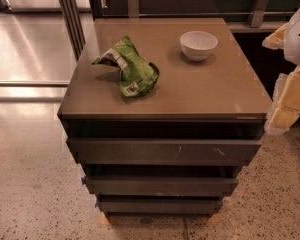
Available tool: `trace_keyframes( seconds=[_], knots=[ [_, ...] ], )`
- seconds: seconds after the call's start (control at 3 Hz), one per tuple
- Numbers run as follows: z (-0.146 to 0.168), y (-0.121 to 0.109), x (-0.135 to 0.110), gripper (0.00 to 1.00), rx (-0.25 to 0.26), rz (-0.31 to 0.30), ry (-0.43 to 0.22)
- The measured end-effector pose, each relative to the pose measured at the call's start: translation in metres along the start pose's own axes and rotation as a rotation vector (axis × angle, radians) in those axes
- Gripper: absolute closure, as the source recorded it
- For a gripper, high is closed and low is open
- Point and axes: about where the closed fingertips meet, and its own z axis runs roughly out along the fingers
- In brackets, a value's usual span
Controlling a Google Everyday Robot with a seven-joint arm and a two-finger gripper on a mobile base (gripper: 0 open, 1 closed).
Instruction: Open middle drawer
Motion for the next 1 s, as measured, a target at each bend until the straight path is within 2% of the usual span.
trace_keyframes(
  seconds=[0.33, 0.67, 1.0],
  knots=[
    [0.0, 0.0, 0.0, 0.0, 0.0, 0.0, 0.0],
    [0.003, 0.006, 0.003, 0.0, 0.028, 0.018, -0.013],
    [-0.014, 0.058, -0.011, 0.0, 0.123, 0.14, -0.103]
  ],
)
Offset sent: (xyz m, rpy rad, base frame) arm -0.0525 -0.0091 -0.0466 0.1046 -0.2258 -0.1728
